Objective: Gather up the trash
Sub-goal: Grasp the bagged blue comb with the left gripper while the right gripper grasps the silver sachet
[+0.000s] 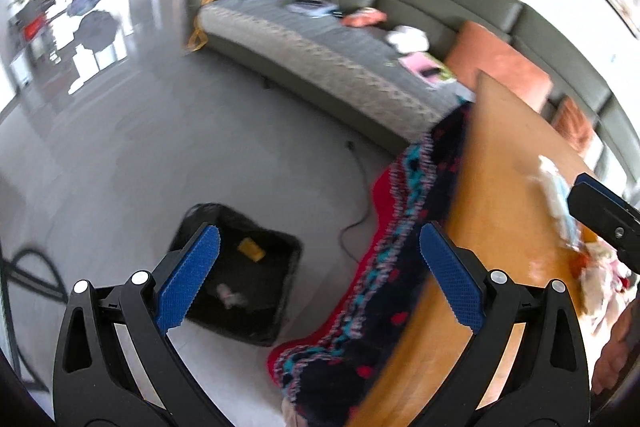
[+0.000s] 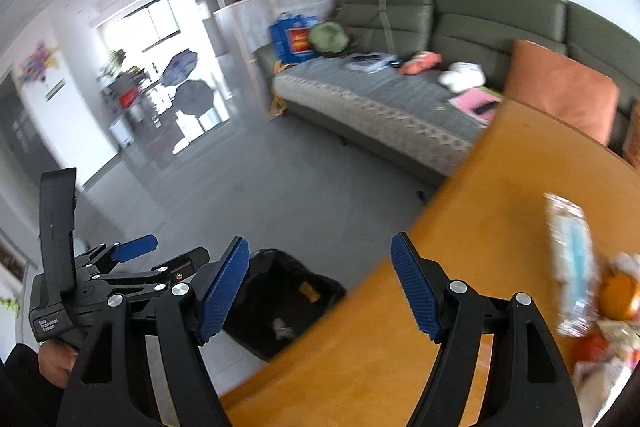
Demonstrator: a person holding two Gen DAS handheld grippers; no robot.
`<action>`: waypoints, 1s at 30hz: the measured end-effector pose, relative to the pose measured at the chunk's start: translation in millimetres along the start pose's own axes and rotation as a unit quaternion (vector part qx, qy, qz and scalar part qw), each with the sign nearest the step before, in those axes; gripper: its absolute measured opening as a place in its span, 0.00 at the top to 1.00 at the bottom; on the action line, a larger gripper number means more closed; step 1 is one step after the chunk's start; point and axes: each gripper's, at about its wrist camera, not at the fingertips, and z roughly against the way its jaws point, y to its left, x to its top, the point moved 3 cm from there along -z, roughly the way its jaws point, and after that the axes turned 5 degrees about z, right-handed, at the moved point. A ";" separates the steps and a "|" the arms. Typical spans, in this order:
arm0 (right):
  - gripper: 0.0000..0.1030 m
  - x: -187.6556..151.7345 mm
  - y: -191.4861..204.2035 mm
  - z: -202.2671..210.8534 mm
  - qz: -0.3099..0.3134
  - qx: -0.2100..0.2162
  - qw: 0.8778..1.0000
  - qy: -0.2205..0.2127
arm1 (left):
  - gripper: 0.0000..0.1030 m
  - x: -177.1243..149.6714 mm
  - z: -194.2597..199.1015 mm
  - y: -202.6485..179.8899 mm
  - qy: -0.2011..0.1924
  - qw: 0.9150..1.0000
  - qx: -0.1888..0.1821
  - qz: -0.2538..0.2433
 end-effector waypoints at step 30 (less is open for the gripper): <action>0.28 -128.6 -279.3 125.4 -0.227 -0.138 0.964 -0.001 | 0.06 -45.5 -41.3 -276.8 0.054 0.975 -0.120 -0.179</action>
